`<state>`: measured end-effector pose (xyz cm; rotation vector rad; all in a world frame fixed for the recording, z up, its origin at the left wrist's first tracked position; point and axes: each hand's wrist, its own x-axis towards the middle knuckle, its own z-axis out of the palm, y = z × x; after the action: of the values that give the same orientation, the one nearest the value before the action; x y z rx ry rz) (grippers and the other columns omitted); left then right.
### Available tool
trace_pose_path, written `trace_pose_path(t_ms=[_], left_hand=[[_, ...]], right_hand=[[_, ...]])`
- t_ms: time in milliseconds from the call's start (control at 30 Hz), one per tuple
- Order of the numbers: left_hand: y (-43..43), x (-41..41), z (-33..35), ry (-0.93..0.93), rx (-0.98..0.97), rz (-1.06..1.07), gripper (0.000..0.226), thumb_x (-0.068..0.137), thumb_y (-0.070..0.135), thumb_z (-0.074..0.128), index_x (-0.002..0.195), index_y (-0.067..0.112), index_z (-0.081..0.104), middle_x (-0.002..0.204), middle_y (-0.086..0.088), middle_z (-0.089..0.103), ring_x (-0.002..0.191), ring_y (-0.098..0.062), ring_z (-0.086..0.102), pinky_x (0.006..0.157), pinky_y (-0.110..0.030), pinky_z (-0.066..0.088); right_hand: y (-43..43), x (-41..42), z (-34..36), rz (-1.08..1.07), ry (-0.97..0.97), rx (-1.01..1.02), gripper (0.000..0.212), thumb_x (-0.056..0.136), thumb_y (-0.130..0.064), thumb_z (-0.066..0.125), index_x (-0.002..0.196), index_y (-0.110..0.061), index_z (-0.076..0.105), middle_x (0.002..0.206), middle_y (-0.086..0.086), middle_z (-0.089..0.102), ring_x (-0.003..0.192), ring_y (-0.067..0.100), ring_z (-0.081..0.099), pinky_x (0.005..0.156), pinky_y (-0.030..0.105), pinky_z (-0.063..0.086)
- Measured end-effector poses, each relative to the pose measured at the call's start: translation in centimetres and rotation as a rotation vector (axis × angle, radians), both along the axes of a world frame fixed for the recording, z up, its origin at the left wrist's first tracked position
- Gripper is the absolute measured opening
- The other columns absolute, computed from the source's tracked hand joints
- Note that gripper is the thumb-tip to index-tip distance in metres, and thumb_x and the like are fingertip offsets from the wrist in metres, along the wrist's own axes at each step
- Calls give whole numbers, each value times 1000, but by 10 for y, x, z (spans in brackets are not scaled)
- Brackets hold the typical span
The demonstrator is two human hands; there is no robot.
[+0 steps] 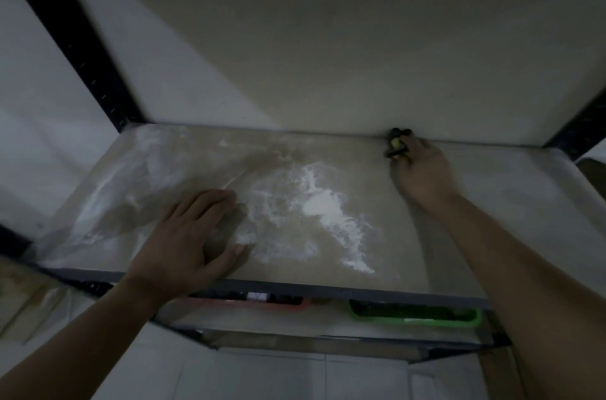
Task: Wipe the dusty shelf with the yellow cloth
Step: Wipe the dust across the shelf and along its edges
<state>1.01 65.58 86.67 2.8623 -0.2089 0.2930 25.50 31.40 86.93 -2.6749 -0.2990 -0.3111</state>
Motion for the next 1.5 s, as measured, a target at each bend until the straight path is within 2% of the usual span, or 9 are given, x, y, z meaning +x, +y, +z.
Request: trace_pose_path(t_ms=[300, 467, 600, 733, 933, 1100, 1233, 1333, 1500], left_hand=[[-2, 0, 3, 32, 6, 9, 73, 95, 69, 43, 143, 17, 60, 149, 0, 53, 138, -20, 48, 110, -40, 41], [-3, -1, 3, 15, 3, 0, 75, 95, 72, 39, 142, 16, 61, 147, -1, 55, 137, -20, 48, 109, -35, 37], [-1, 0, 1, 19, 13, 9, 74, 94, 67, 44, 143, 14, 60, 147, -3, 56, 137, -23, 49, 110, -41, 41], [0, 0, 1, 15, 14, 13, 72, 95, 67, 44, 143, 15, 60, 147, -2, 55, 137, -21, 49, 109, -43, 43], [3, 0, 0, 17, 2, 5, 69, 95, 64, 49, 144, 18, 58, 149, -1, 54, 139, -22, 48, 110, -46, 43], [1, -1, -1, 5, 7, 20, 71, 94, 68, 47, 144, 18, 59, 148, -1, 55, 138, -20, 49, 111, -45, 43], [-1, -1, 1, -2, 5, 22, 71, 93, 66, 48, 143, 17, 60, 147, -2, 57, 137, -22, 50, 112, -42, 41], [-1, -1, 1, 9, 12, 19, 72, 94, 68, 45, 144, 18, 59, 149, -1, 55, 138, -21, 49, 112, -38, 38], [0, -1, -2, 21, 11, 15, 70, 96, 69, 43, 145, 21, 57, 150, 3, 52, 140, -17, 46, 113, -36, 37]], right_hand=[[131, -62, 7, 468, 170, 184, 42, 89, -3, 51, 130, -9, 60, 131, 15, 60, 118, 31, 57, 101, 31, 44], [85, -23, 24, 292, -50, 357, 41, 85, -11, 49, 122, -11, 66, 125, 11, 66, 111, 21, 60, 100, 17, 38], [47, 8, 11, 26, -26, -91, 41, 89, -26, 50, 128, -22, 62, 128, 7, 64, 111, 38, 52, 96, 40, 43], [100, -9, 0, 96, -40, -56, 36, 89, -25, 52, 122, -20, 63, 125, 9, 61, 107, 38, 51, 93, 41, 44], [168, -21, 9, 553, 122, -59, 36, 90, -18, 48, 122, -26, 64, 127, 4, 63, 111, 32, 54, 96, 35, 42], [145, 4, 14, 302, 25, -90, 40, 91, -18, 47, 129, -26, 59, 134, 3, 59, 116, 33, 52, 100, 39, 42], [154, -15, 13, 541, 113, 8, 45, 86, -7, 52, 126, -22, 64, 128, 4, 65, 113, 33, 57, 99, 38, 45], [147, -18, 28, 652, 196, 114, 46, 84, 2, 49, 123, -14, 67, 126, 6, 67, 111, 20, 62, 96, 18, 44], [75, -28, 48, 318, -36, 429, 37, 82, -1, 52, 108, -20, 72, 106, -14, 65, 88, -19, 54, 76, -10, 31]])
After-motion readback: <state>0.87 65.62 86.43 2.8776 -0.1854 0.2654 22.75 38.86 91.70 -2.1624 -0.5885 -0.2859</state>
